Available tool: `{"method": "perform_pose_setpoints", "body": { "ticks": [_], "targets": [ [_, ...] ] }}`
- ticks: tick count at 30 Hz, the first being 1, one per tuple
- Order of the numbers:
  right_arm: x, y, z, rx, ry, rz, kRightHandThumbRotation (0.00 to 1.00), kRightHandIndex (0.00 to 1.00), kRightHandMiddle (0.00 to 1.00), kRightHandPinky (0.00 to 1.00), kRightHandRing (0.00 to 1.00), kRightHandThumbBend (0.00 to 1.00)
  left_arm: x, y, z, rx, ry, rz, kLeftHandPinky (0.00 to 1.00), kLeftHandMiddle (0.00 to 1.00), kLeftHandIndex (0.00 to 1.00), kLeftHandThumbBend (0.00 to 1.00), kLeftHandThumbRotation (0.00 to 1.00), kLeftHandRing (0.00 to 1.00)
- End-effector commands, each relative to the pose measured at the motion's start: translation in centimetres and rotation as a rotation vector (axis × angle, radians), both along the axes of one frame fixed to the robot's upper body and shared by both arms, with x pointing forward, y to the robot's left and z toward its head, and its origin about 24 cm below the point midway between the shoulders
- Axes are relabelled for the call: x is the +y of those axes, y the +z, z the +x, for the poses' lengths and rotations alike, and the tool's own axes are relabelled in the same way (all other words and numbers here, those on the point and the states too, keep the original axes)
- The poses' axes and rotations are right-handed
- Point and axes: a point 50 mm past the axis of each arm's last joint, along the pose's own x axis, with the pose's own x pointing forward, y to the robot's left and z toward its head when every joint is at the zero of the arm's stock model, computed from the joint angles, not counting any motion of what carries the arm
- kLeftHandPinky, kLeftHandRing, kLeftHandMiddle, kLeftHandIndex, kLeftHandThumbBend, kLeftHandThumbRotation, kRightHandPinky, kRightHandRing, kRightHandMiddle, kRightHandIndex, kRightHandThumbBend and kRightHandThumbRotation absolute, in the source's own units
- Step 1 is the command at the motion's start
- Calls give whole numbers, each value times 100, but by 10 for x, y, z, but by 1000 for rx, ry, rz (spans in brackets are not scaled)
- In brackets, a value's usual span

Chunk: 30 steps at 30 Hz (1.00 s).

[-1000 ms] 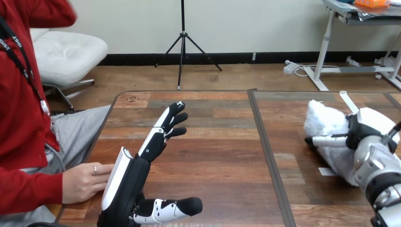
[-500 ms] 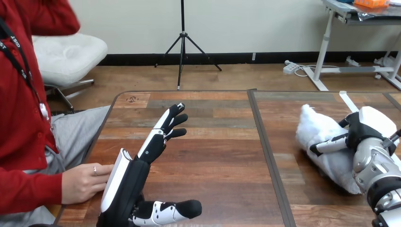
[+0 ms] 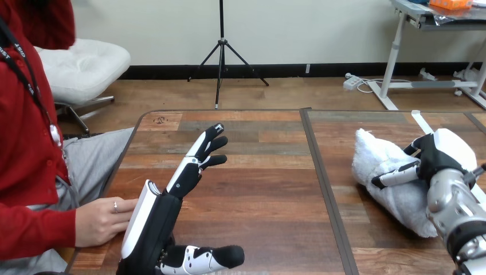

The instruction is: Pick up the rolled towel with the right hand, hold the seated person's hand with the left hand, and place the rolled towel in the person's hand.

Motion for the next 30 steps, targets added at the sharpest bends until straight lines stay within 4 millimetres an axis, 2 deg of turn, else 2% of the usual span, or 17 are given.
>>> {"method": "perform_pose_setpoints", "body": {
  "ticks": [1,8,14,23,30],
  "targets": [
    [13,-8,-1,-26,32,80,0,33,46,30,41,76,2,16,8,-104,-9,-5,80,95,94,100,72,90],
    [12,-4,0,-93,33,164,0,27,39,25,34,76,3,17,8,-103,-6,2,80,95,94,100,72,89],
    [13,0,1,-147,45,211,0,28,36,24,32,74,4,17,8,-104,-3,3,81,95,94,100,71,90],
    [15,7,2,-258,78,327,0,30,36,30,34,75,5,16,8,-104,0,10,80,94,94,100,72,90],
    [17,13,1,-350,114,439,0,31,34,26,30,72,6,16,8,-93,-1,16,80,94,94,100,71,90]
  ]
}}
